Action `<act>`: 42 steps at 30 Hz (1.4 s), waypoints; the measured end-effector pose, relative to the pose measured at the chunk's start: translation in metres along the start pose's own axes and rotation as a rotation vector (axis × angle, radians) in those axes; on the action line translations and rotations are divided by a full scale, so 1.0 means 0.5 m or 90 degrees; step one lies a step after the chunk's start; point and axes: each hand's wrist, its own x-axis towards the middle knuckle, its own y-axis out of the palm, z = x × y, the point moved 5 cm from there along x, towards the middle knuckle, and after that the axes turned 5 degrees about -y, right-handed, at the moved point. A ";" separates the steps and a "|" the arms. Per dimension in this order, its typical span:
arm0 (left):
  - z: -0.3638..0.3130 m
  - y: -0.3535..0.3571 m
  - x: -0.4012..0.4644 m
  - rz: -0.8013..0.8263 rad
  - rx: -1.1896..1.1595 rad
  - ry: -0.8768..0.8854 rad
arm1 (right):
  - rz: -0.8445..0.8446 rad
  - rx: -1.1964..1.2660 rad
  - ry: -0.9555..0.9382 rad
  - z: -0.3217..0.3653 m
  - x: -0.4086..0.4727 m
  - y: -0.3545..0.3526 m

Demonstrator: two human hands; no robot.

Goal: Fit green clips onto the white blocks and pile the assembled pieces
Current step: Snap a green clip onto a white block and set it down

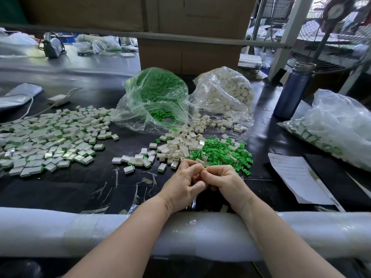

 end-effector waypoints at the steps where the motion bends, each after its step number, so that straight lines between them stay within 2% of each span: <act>1: 0.000 0.000 0.000 0.000 0.000 0.000 | 0.000 0.001 0.000 0.000 0.000 0.000; 42: -0.006 -0.003 -0.003 0.007 -0.015 0.015 | 0.017 0.024 -0.004 -0.001 0.002 0.002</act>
